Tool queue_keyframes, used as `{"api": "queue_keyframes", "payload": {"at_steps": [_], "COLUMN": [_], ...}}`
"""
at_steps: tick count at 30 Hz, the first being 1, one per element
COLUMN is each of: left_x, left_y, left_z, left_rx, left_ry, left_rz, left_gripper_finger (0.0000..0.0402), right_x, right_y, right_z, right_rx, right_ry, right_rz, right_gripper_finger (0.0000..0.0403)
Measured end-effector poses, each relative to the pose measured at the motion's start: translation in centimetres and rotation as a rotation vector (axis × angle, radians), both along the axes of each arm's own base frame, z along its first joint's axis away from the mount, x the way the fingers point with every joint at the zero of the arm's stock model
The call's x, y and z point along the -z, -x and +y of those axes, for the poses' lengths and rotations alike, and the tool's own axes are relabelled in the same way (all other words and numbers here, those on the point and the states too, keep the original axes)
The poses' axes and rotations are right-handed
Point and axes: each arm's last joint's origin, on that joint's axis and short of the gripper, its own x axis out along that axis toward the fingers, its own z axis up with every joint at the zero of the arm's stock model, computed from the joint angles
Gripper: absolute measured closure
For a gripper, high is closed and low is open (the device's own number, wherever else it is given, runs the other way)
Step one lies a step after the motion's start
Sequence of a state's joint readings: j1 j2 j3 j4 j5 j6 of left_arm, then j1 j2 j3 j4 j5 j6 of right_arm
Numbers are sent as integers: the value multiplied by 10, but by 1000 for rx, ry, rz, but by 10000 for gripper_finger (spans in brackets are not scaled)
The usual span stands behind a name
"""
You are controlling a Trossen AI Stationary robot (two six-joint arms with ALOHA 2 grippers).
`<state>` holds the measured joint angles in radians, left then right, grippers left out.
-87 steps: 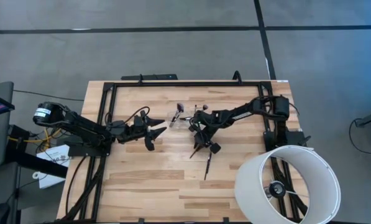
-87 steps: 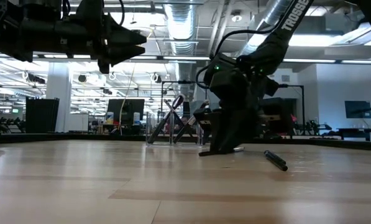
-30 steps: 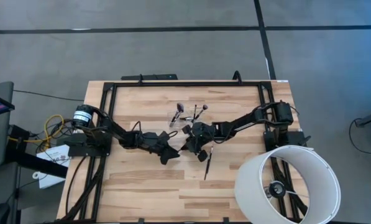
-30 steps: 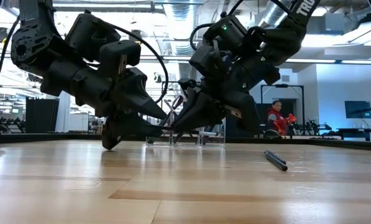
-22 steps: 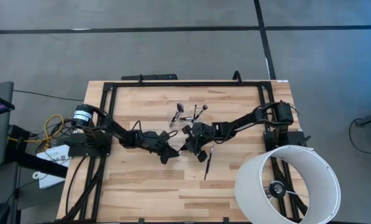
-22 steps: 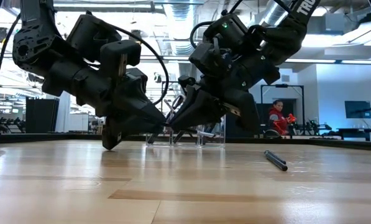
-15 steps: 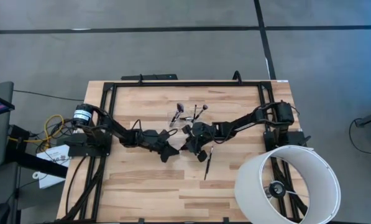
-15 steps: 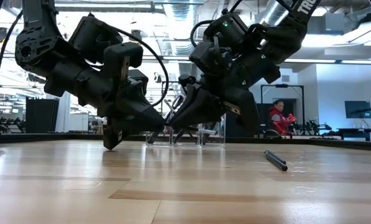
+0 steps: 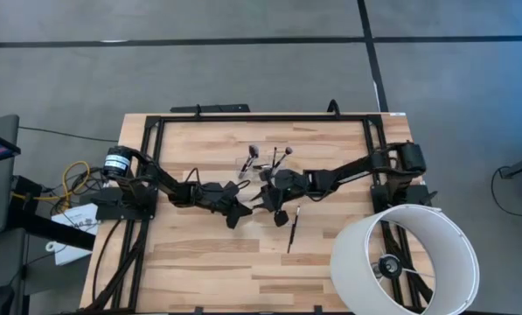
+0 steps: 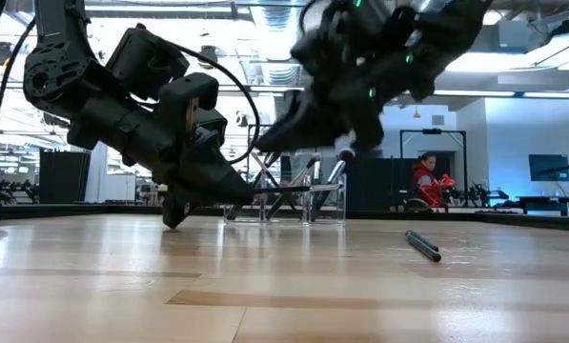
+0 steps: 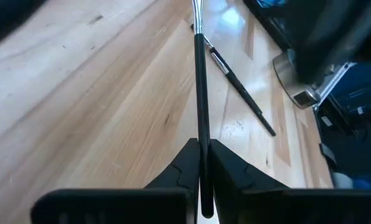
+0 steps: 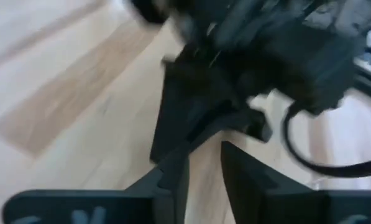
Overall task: Put items in baskets/containers
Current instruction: Put the eyeshadow brush into the transparent organizer
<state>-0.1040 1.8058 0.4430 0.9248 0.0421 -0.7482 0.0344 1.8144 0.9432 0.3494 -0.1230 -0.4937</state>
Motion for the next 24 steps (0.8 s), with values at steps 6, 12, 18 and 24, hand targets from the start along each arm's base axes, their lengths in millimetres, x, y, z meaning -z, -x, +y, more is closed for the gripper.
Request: {"api": "queue_keyframes", "payload": {"at_steps": [6, 12, 18, 24], "left_x": [-34, -80, -92, -88], "left_y": [7, 51, 92, 100], "left_z": [-2, 6, 15, 16], "left_rx": [51, 31, -90, -101], "left_ry": [-90, -265, -434, -485], "left_rz": [-154, -371, -483, -483], "left_gripper_finger": [382, 382, 382, 382], "right_x": [-42, -65, -51, -32], "right_y": [9, 17, 6, -9], "right_z": [3, 11, 9, -1], "right_rx": [60, 43, 56, 86], "right_ry": [-166, -198, -225, -242], "right_rz": [-95, -156, -183, -279], "right_gripper_finger": [268, 231, 215, 219]}}
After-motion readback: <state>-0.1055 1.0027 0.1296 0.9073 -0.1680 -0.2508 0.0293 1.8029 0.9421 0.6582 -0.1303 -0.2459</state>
